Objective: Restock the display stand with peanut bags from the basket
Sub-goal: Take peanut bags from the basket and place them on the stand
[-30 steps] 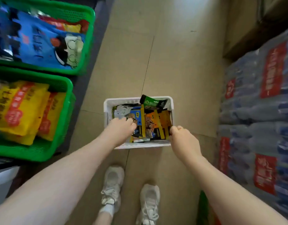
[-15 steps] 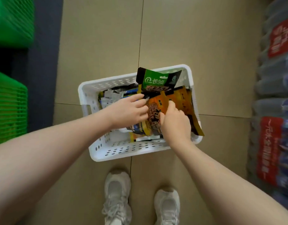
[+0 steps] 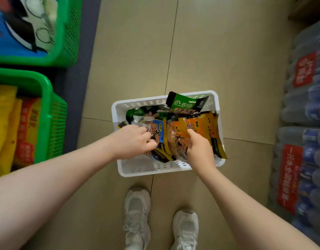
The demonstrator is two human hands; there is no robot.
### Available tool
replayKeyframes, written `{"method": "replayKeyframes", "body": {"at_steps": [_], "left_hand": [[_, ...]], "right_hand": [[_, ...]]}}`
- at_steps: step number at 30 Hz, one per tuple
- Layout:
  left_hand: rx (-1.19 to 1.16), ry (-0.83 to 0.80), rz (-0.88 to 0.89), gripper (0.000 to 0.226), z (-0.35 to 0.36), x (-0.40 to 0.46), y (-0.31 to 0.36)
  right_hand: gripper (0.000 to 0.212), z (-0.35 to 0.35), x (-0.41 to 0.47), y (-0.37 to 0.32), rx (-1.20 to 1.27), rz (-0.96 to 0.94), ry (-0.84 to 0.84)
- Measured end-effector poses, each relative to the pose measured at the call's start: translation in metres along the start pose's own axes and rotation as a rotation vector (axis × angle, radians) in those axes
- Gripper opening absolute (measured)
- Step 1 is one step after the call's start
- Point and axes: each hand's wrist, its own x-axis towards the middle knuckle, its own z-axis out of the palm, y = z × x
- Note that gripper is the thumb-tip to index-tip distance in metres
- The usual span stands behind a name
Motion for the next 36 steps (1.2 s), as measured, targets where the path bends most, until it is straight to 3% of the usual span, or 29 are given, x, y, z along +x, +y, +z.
{"method": "replayKeyframes", "body": {"at_steps": [2,5,8,13,16,20,25,31,34,36], "left_hand": [[-0.060,0.034,-0.080,0.039,-0.024,-0.019,0.012],[-0.089,0.123,-0.195,0.029,-0.069,-0.038,0.038],[-0.132,0.161,-0.324,0.031,-0.116,-0.061,0.066],[-0.161,0.192,-0.637,0.014,-0.214,-0.130,0.120],[-0.144,0.245,-0.869,0.029,-0.283,-0.183,0.164],[-0.111,0.305,-1.079,0.026,-0.369,-0.255,0.223],[0.069,0.354,-1.268,0.040,-0.455,-0.355,0.301],[0.412,0.386,-1.419,0.039,-0.540,-0.478,0.408],[0.567,0.390,-1.459,0.034,-0.568,-0.546,0.452],[0.679,0.392,-1.482,0.029,-0.588,-0.591,0.479]], "right_hand": [[0.046,-0.023,-0.016,-0.015,-0.029,-0.074,-0.009],[0.038,-0.063,-0.047,-0.040,-0.113,-0.155,0.000],[0.010,-0.108,-0.081,-0.069,-0.202,-0.258,0.042],[0.019,-0.180,-0.165,-0.140,-0.441,-0.584,-0.064],[0.021,-0.216,-0.230,-0.186,-0.469,-0.759,-0.075],[0.017,-0.251,-0.314,-0.246,-0.412,-0.989,-0.146],[0.030,-0.268,-0.420,-0.339,-0.177,-1.263,-0.342],[0.018,-0.243,-0.566,-0.436,-0.215,-1.513,-0.559],[0.033,-0.224,-0.656,-0.478,-0.172,-1.688,-0.579],[0.028,-0.210,-0.712,-0.502,-0.127,-1.781,-0.559]]}}
